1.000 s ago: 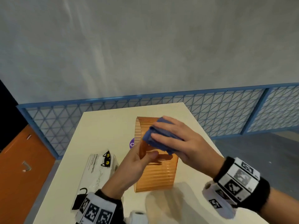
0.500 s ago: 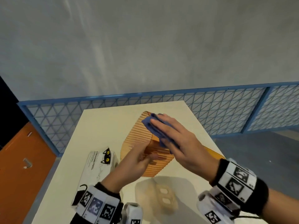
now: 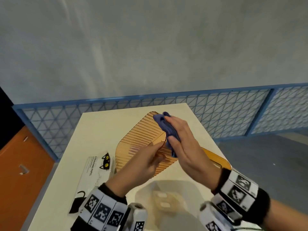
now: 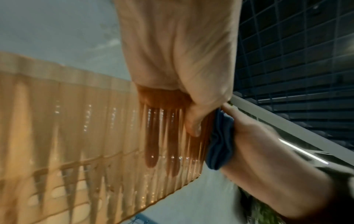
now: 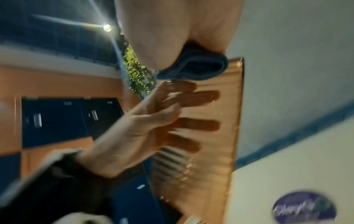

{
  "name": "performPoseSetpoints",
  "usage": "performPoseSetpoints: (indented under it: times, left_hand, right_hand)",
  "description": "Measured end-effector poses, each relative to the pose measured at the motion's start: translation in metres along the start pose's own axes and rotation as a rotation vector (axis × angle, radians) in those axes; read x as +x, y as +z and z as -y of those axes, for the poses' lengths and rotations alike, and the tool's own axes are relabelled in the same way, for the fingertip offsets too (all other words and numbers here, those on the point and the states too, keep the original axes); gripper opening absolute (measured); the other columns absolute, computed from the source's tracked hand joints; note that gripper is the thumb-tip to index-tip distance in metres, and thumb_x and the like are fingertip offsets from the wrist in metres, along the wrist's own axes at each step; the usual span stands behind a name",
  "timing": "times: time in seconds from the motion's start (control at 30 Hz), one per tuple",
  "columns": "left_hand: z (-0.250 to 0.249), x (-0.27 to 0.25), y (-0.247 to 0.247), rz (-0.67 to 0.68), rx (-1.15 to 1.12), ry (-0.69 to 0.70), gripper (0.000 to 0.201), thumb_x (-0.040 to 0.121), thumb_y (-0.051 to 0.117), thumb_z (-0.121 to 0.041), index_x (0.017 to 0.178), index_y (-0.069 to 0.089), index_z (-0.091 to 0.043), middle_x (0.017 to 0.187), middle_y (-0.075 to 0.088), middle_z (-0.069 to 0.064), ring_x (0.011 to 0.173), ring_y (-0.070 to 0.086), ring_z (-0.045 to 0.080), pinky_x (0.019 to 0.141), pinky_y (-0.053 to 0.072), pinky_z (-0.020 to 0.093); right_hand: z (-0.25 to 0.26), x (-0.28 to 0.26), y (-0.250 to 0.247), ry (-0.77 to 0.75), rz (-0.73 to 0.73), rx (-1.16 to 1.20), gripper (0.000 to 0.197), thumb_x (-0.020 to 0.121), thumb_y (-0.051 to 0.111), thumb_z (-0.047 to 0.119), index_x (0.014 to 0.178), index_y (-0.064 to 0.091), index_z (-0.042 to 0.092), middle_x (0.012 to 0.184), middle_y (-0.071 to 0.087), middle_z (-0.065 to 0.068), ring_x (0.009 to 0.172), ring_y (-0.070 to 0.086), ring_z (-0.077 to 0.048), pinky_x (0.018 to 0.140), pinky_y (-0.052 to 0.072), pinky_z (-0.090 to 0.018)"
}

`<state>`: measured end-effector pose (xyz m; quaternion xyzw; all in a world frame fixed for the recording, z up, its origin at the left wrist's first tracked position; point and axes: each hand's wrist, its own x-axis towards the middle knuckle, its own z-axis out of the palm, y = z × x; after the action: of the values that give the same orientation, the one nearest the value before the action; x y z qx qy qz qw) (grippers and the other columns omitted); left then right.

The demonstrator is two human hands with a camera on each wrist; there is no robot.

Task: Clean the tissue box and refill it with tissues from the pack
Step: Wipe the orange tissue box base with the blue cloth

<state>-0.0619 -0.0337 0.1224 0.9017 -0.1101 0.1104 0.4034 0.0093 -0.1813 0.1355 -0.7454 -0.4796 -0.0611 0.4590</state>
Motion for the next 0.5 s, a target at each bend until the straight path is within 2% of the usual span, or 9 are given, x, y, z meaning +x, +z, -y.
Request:
performPoseSetpoints:
  times: [0.03,0.07,0.1,0.13,0.23,0.33,0.4,0.47,0.5]
  left_hand:
    - [-0.001,0.000,0.001,0.002,0.029,0.009,0.027,0.088,0.047,-0.021,0.108,0.054,-0.037,0.103,0.067,-0.007,0.097,0.059,0.014,0.086,0.047,0.030]
    - [-0.002,0.000,0.002,0.007,0.067,0.025,0.027,0.088,0.047,-0.020,0.110,0.051,-0.035,0.107,0.065,-0.006,0.101,0.057,0.016,0.088,0.047,0.033]
    - [-0.005,0.001,0.002,0.024,0.118,0.041,0.027,0.089,0.048,-0.017,0.111,0.050,-0.034,0.110,0.063,-0.006,0.104,0.056,0.017,0.090,0.047,0.035]
    - [-0.008,0.001,0.002,0.059,0.184,0.048,0.029,0.091,0.049,-0.014,0.114,0.051,-0.030,0.114,0.064,-0.005,0.105,0.057,0.018,0.089,0.048,0.035]
    - [-0.011,0.000,0.005,0.120,0.342,0.062,0.032,0.094,0.050,-0.009,0.123,0.055,-0.021,0.118,0.066,0.002,0.104,0.062,0.024,0.082,0.053,0.034]
    - [0.001,-0.002,0.014,0.181,0.407,0.074,0.035,0.094,0.049,-0.012,0.126,0.051,-0.027,0.115,0.069,0.003,0.102,0.064,0.027,0.077,0.053,0.039]
    - [0.010,-0.002,0.028,0.264,0.423,0.003,0.038,0.096,0.046,-0.015,0.133,0.048,-0.025,0.121,0.067,0.003,0.109,0.062,0.023,0.085,0.051,0.037]
    - [0.021,0.000,0.042,0.294,0.415,-0.082,0.041,0.098,0.044,-0.015,0.138,0.044,-0.023,0.127,0.063,0.002,0.114,0.058,0.021,0.092,0.048,0.035]
    - [0.030,0.003,0.048,0.299,0.407,-0.128,0.043,0.098,0.043,-0.015,0.140,0.041,-0.023,0.130,0.061,0.003,0.117,0.057,0.022,0.094,0.047,0.036]
  right_hand:
    - [-0.001,0.008,-0.004,0.033,-0.008,0.062,0.041,0.096,0.030,0.036,0.137,0.031,0.037,0.122,0.042,0.015,0.103,0.049,0.004,0.089,0.043,-0.014]
    - [-0.003,0.019,-0.009,0.079,-0.011,0.141,0.033,0.098,0.032,0.031,0.131,0.035,0.036,0.108,0.047,0.013,0.085,0.052,0.005,0.074,0.043,-0.009]
    - [-0.008,0.031,-0.016,0.144,-0.014,0.203,0.026,0.100,0.033,0.024,0.124,0.039,0.034,0.096,0.049,0.013,0.074,0.051,0.004,0.066,0.041,-0.007]
    - [-0.013,0.042,-0.023,0.227,-0.011,0.232,0.022,0.101,0.033,0.020,0.116,0.042,0.033,0.090,0.051,0.014,0.070,0.051,0.002,0.066,0.039,-0.009]
    - [-0.036,0.063,-0.038,0.417,0.098,0.227,0.022,0.102,0.030,0.020,0.106,0.051,0.026,0.082,0.056,0.008,0.078,0.052,-0.010,0.076,0.040,-0.024]
    - [-0.071,0.050,-0.038,0.565,0.248,0.102,0.029,0.102,0.029,0.020,0.116,0.055,0.015,0.111,0.055,-0.002,0.100,0.049,-0.014,0.096,0.038,-0.033]
    - [-0.098,0.028,-0.034,0.669,0.359,-0.036,0.029,0.102,0.029,0.023,0.104,0.057,0.018,0.110,0.056,-0.003,0.098,0.054,-0.020,0.086,0.044,-0.032]
    - [-0.120,0.004,-0.031,0.783,0.492,-0.185,0.030,0.101,0.030,0.024,0.105,0.057,0.012,0.107,0.059,-0.011,0.085,0.058,-0.026,0.065,0.050,-0.026]
    - [-0.127,-0.009,-0.029,0.820,0.564,-0.253,0.030,0.100,0.031,0.024,0.104,0.056,0.009,0.103,0.060,-0.013,0.075,0.056,-0.024,0.056,0.048,-0.024]
